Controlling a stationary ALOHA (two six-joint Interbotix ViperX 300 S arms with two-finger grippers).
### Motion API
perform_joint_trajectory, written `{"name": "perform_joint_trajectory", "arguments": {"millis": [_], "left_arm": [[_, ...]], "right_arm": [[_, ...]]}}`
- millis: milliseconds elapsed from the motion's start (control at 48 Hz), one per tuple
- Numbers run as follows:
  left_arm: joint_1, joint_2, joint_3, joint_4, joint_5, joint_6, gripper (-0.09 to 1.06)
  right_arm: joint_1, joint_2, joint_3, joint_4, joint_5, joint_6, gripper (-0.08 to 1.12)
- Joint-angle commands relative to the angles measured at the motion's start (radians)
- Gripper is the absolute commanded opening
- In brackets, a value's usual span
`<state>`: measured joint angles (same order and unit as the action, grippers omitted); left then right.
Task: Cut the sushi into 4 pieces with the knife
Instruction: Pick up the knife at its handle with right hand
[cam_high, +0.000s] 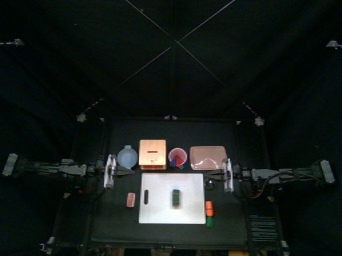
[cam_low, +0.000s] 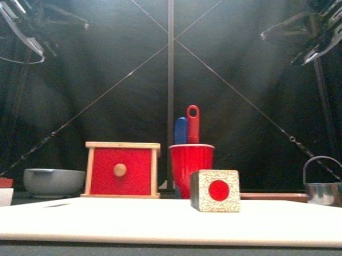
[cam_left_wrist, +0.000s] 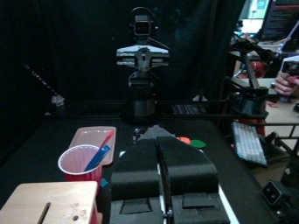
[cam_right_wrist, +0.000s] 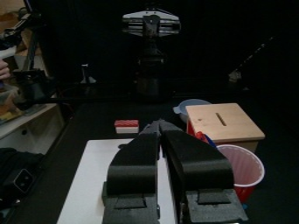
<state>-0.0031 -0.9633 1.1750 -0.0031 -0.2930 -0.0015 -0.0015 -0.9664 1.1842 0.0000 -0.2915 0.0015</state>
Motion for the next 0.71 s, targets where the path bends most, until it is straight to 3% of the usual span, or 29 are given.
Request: {"name": "perform_joint_trajectory", "arguments": {"millis": [21, 250, 458, 562, 708], "left_arm": [[0.002, 0.074, -0.003, 0.002, -0.04, 0.005, -0.05], [-0.006, 0.189, -0.012, 0.003, -0.098, 0.005, -0.03], [-0.006, 0.227, -0.005, 0.002, -0.133, 0.003, -0.02], [-0.008, 0.229, 0.0, 0.002, -0.133, 0.003, -0.02], [-0.009, 0.229, 0.002, 0.0, -0.133, 0.005, -0.02]], "right_arm": [[-0.008, 0.029, -0.058, 0.012, -0.003, 0.009, 0.01], [-0.015, 0.221, -0.229, 0.057, 0.054, 0.02, 0.05], [-0.075, 0.43, -0.437, 0.072, 0.293, 0.021, 0.11], [-0.106, 0.5, -0.528, 0.08, 0.434, 0.023, 0.24], [-0.141, 0.577, -0.627, 0.074, 0.606, 0.023, 0.56]]}}
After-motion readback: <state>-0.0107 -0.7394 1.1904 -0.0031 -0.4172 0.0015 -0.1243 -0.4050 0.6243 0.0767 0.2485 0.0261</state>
